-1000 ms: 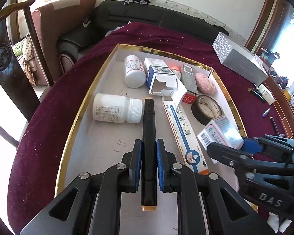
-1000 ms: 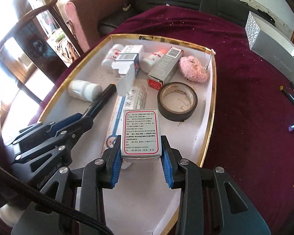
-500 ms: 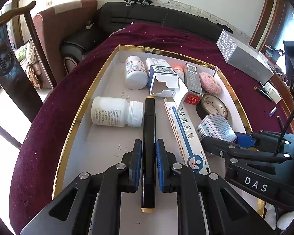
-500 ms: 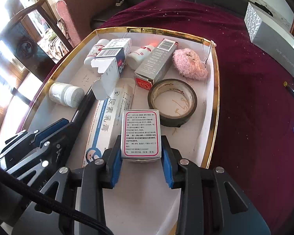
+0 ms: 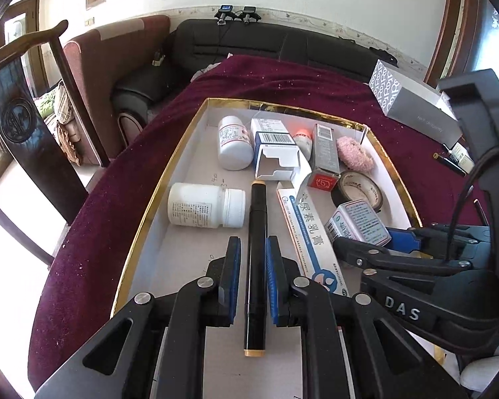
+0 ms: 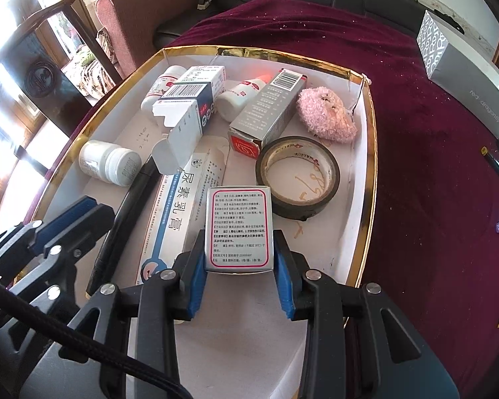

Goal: Organize objects
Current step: 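Lower the black marker and small white box into the tray and open both tools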

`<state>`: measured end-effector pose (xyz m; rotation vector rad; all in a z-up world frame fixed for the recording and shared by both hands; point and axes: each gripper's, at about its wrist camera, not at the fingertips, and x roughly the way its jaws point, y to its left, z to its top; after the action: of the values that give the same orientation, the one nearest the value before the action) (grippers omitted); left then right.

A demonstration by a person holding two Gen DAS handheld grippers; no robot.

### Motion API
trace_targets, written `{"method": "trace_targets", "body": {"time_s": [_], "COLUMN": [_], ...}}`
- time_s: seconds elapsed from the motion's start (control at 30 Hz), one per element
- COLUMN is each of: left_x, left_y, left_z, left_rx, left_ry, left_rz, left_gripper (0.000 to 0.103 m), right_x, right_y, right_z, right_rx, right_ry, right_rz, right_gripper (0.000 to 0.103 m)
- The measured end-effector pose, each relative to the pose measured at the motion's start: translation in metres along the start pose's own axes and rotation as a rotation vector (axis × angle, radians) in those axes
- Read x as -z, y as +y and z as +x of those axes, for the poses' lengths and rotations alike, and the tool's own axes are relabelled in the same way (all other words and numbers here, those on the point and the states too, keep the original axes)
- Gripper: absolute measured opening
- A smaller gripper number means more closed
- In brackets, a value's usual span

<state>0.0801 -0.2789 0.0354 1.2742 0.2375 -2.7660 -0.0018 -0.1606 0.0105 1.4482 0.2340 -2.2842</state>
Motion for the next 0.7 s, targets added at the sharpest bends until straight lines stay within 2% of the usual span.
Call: {"method": "trace_targets", "body": {"time_s": [0.17, 0.27, 0.33, 0.4, 0.53, 0.7], "left_x": [0.001, 0.001, 0.001, 0.002, 0.003, 0.004], "left_y": [0.0, 0.002, 0.003, 0.005, 0.006, 0.005], "left_z": [-0.005, -0.008, -0.009, -0.012, -0.017, -0.024], "left_rx": [-0.004, -0.003, -0.005, -0.007, -0.001, -0.002], "left_ry": [-0.002, -0.007, -0.013, -0.02, -0.026, -0.039], "left_rz": [-0.005, -0.014, -0.023, -0.033, -0.039, -0.045], "left_gripper": [0.016, 0.026, 0.039, 0.044, 0.05, 0.052], "right_x": [0.001, 0.001, 0.002, 0.003, 0.005, 0.008], "right_y": [0.0, 0.0, -0.001, -0.002, -0.002, 0.0], "right_z": [0.0, -0.001, -0.002, -0.003, -0.005, -0.011], "right_rx": [-0.003, -0.008, -0.017, -0.027, -0.046, -0.058], "right_ry": [0.003, 0.005, 0.006, 0.006, 0.006, -0.002], "right_rz": [0.001, 0.004, 0.01, 0.019, 0.036, 0.039], "right_gripper": [0.034, 0.034, 0.034, 0.035, 0.036, 0.037]}}
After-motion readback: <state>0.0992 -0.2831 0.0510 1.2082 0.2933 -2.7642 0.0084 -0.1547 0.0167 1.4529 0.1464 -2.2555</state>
